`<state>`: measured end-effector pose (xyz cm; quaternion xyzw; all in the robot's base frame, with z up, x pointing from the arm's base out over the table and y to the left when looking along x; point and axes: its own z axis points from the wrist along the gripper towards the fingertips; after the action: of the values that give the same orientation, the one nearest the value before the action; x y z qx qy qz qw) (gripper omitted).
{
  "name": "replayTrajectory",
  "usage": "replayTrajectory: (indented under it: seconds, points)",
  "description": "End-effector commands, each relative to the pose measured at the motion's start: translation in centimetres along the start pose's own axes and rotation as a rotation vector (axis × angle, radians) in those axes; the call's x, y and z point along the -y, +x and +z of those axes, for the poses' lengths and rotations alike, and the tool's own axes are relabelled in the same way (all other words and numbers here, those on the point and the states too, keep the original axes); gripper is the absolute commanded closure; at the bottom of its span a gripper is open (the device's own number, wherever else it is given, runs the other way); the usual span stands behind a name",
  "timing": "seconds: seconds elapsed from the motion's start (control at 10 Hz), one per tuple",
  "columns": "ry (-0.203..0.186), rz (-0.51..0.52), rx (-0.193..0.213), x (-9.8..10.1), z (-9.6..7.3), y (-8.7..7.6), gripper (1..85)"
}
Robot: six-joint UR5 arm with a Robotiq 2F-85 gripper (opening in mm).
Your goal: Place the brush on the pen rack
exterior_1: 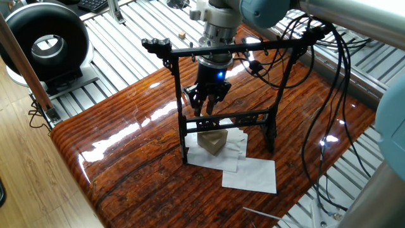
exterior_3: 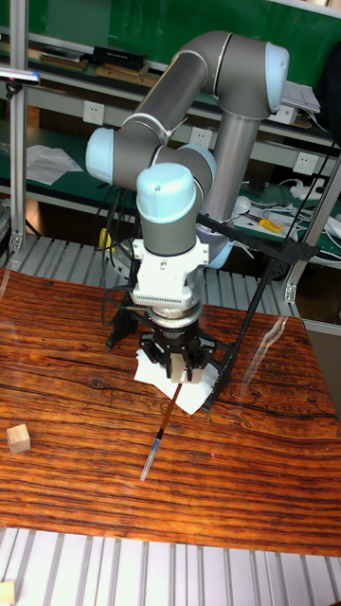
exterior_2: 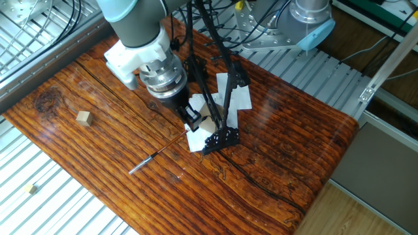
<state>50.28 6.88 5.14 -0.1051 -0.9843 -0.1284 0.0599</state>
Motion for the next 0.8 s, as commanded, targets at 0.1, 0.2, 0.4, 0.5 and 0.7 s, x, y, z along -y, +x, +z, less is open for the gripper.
replayTrajectory:
  seconds: [0.1,0.2,0.4,0.5,0.7]
  points:
    - [0.002,0.005,0.014,-0.5,0.4,-0.6,47.3]
    - [0.008,0.004,0.017,-0.3,0.5,-0.7,50.0]
    - [0.051,0.016,0.011,0.9,0.6,-0.6,81.3]
    - [0.078,0.017,0.011,1.6,0.5,-0.6,84.7]
    - [0.074,0.015,0.005,1.3,0.4,-0.4,84.7]
